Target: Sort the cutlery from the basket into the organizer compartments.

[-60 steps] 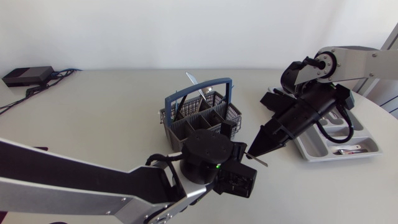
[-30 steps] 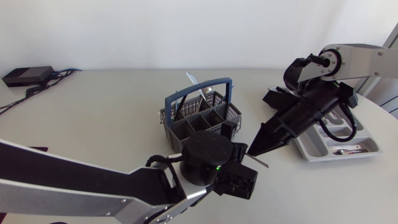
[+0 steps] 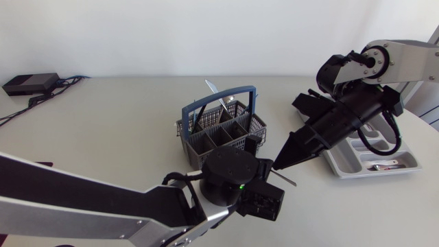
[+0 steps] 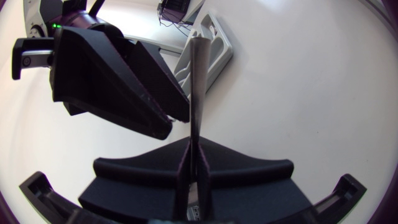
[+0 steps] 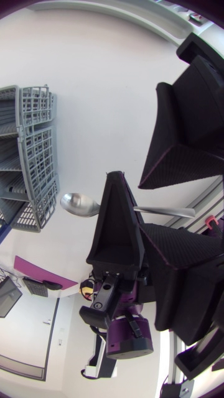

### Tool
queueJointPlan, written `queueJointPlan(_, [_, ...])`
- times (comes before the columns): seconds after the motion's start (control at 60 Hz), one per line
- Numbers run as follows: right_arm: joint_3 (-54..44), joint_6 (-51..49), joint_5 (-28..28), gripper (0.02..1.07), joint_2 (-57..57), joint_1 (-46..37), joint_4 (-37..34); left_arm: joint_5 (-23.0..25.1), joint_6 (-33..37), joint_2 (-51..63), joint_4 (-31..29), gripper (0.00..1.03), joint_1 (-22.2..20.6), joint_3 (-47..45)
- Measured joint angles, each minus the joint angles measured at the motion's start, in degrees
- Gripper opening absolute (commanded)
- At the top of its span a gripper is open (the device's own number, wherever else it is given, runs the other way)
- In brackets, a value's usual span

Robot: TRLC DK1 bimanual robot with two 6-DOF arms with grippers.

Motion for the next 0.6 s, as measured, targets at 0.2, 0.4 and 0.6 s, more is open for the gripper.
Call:
queueJointPlan(0.2, [-2.58, 0.04, 1.01, 0.43, -0.33, 1.01, 0.42, 0.00, 0.42, 0.04, 0.17, 0.03, 0.00, 0.00])
queueJointPlan(0.4, [-2.64, 0.44, 1.33, 0.38, -0.48, 1.95, 1.01, 0.00, 1.05, 0.04, 0.22, 0.03, -0.33, 0.00])
queueJointPlan(0.6, [-2.64, 1.27, 1.51, 0.17, -0.48, 2.62, 1.29, 0.00, 1.22, 0.07, 1.22, 0.03, -0.70, -0.44])
